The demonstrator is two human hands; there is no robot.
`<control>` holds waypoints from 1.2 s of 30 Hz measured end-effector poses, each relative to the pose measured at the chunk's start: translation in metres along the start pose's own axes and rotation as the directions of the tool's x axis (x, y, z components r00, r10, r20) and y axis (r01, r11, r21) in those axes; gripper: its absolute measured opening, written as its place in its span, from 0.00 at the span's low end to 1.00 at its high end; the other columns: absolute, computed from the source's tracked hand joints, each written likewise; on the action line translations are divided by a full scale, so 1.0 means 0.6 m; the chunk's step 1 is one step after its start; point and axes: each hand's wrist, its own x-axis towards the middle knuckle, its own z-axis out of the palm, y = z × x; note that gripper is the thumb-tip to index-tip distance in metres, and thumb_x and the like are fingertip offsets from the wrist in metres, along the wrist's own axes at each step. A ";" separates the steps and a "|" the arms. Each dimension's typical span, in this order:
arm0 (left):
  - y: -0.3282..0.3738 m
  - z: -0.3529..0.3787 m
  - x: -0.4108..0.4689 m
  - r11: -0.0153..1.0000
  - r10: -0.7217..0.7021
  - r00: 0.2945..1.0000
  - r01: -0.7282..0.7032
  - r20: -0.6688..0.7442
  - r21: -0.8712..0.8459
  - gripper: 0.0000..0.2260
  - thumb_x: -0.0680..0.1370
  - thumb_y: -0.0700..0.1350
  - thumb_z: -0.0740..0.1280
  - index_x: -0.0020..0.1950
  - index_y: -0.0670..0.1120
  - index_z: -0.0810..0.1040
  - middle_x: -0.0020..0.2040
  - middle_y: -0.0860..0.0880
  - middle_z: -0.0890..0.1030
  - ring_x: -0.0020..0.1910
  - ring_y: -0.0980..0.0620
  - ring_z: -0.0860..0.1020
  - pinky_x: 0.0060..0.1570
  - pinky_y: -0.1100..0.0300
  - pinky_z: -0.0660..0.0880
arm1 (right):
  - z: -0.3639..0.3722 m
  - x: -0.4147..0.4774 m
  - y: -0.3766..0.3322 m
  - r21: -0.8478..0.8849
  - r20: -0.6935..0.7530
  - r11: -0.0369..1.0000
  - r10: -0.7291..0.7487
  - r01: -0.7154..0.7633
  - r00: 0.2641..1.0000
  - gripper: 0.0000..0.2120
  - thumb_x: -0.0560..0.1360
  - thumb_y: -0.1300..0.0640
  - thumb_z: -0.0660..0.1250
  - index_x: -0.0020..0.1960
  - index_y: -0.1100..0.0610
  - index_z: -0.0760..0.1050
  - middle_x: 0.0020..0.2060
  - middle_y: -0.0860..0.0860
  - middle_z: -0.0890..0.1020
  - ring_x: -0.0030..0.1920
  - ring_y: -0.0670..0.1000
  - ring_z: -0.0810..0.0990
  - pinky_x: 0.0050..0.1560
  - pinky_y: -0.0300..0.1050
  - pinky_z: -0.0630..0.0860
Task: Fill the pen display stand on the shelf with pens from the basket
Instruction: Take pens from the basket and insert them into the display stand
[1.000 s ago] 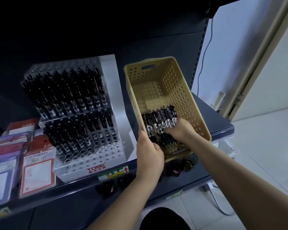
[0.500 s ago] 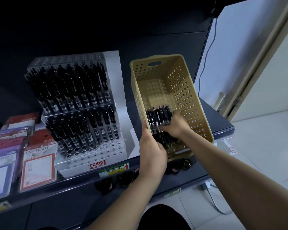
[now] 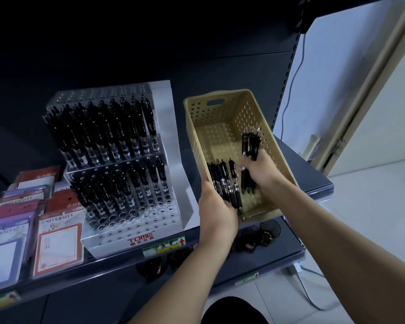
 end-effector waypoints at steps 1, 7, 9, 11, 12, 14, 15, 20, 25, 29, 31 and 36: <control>0.004 -0.003 0.006 1.000 -0.005 1.000 0.005 0.017 0.002 0.30 0.76 0.32 0.54 0.76 0.48 0.49 0.53 0.46 0.73 0.42 0.48 0.75 0.33 0.64 0.71 | -0.005 -0.005 -0.013 0.127 -0.004 0.992 0.011 -0.011 1.000 0.07 0.80 0.56 0.60 0.55 0.58 0.69 0.46 0.56 0.78 0.42 0.53 0.78 0.47 0.53 0.79; 0.011 -0.022 0.050 0.998 -0.044 0.996 0.048 0.076 -0.043 0.22 0.80 0.39 0.54 0.74 0.42 0.57 0.59 0.44 0.75 0.41 0.52 0.75 0.38 0.59 0.73 | -0.042 -0.039 -0.066 0.718 0.156 0.684 0.024 -0.130 0.988 0.01 0.79 0.62 0.60 0.49 0.60 0.69 0.40 0.55 0.76 0.39 0.51 0.77 0.50 0.48 0.77; 0.008 -0.026 0.059 0.998 -0.025 0.998 0.029 0.056 -0.059 0.18 0.81 0.44 0.52 0.71 0.41 0.62 0.50 0.43 0.78 0.37 0.53 0.74 0.35 0.58 0.71 | -0.049 -0.047 -0.069 0.731 0.222 0.659 0.020 -0.179 0.975 0.03 0.79 0.61 0.61 0.51 0.60 0.70 0.41 0.55 0.78 0.39 0.51 0.78 0.44 0.48 0.77; 0.003 -0.029 0.065 1.000 -0.003 0.998 0.005 0.069 -0.031 0.18 0.82 0.45 0.51 0.70 0.41 0.63 0.46 0.42 0.78 0.37 0.54 0.74 0.35 0.59 0.69 | -0.052 -0.055 -0.070 0.712 0.257 0.674 0.007 -0.194 0.966 0.04 0.79 0.61 0.60 0.53 0.61 0.69 0.41 0.54 0.79 0.39 0.50 0.79 0.40 0.46 0.77; 0.002 -0.031 0.066 1.000 0.003 0.996 -0.002 0.089 -0.013 0.19 0.82 0.46 0.51 0.71 0.41 0.62 0.47 0.43 0.78 0.38 0.53 0.75 0.36 0.59 0.68 | -0.051 -0.059 -0.070 0.701 0.266 0.686 0.002 -0.195 0.964 0.04 0.79 0.62 0.60 0.53 0.61 0.69 0.40 0.54 0.79 0.38 0.50 0.79 0.39 0.46 0.77; -0.003 -0.040 0.065 0.999 0.026 0.992 -0.028 0.127 0.017 0.19 0.82 0.47 0.51 0.71 0.41 0.62 0.52 0.44 0.78 0.47 0.50 0.77 0.44 0.60 0.69 | -0.047 -0.067 -0.069 0.681 0.277 0.705 0.003 -0.199 0.961 0.05 0.79 0.63 0.59 0.54 0.62 0.69 0.40 0.54 0.79 0.39 0.50 0.79 0.40 0.46 0.76; -0.003 -0.046 0.061 0.999 0.046 0.990 -0.049 0.133 0.019 0.19 0.82 0.49 0.51 0.70 0.42 0.64 0.57 0.45 0.77 0.54 0.50 0.75 0.50 0.59 0.69 | -0.044 -0.072 -0.068 0.677 0.284 0.706 0.008 -0.206 0.959 0.05 0.79 0.63 0.59 0.54 0.63 0.69 0.40 0.54 0.79 0.39 0.50 0.79 0.41 0.46 0.76; 0.009 -0.101 0.010 0.973 0.227 0.973 -0.225 0.045 -0.057 0.26 0.79 0.59 0.53 0.74 0.48 0.60 0.70 0.53 0.67 0.67 0.56 0.67 0.67 0.60 0.64 | -0.010 -0.112 -0.072 0.664 0.343 0.704 0.014 -0.253 0.939 0.06 0.78 0.65 0.60 0.55 0.65 0.69 0.41 0.56 0.79 0.41 0.52 0.80 0.48 0.52 0.78; 0.006 -0.155 -0.043 0.948 0.279 0.925 -0.222 0.257 -0.230 0.16 0.77 0.54 0.62 0.63 0.61 0.64 0.57 0.60 0.74 0.49 0.57 0.79 0.50 0.57 0.78 | 0.051 -0.170 -0.076 0.516 0.502 0.793 0.026 -0.324 0.864 0.15 0.78 0.63 0.62 0.61 0.70 0.67 0.39 0.60 0.79 0.32 0.54 0.80 0.30 0.48 0.77; -0.025 -0.194 -0.064 0.955 0.113 0.948 -0.020 0.298 -0.296 0.19 0.78 0.49 0.64 0.66 0.57 0.62 0.40 0.48 0.79 0.31 0.53 0.78 0.33 0.61 0.76 | 0.105 -0.209 -0.075 0.376 0.572 0.878 0.031 -0.296 0.819 0.10 0.79 0.59 0.62 0.57 0.64 0.68 0.34 0.59 0.76 0.25 0.56 0.74 0.23 0.45 0.67; -0.043 -0.213 -0.073 0.966 0.090 0.960 -0.019 0.265 -0.259 0.17 0.79 0.51 0.62 0.66 0.57 0.63 0.35 0.47 0.78 0.29 0.54 0.76 0.31 0.60 0.74 | 0.126 -0.225 -0.077 0.352 0.572 0.893 0.032 -0.281 0.820 0.08 0.79 0.58 0.63 0.54 0.62 0.70 0.38 0.56 0.78 0.30 0.53 0.77 0.23 0.44 0.70; -0.075 -0.258 -0.097 0.963 0.087 0.982 -0.039 0.169 -0.268 0.10 0.80 0.50 0.59 0.61 0.55 0.67 0.31 0.52 0.76 0.24 0.61 0.73 0.26 0.68 0.69 | 0.170 -0.251 -0.079 0.172 0.585 0.980 -0.020 -0.100 0.811 0.14 0.78 0.49 0.62 0.55 0.59 0.74 0.45 0.57 0.80 0.43 0.56 0.80 0.34 0.48 0.76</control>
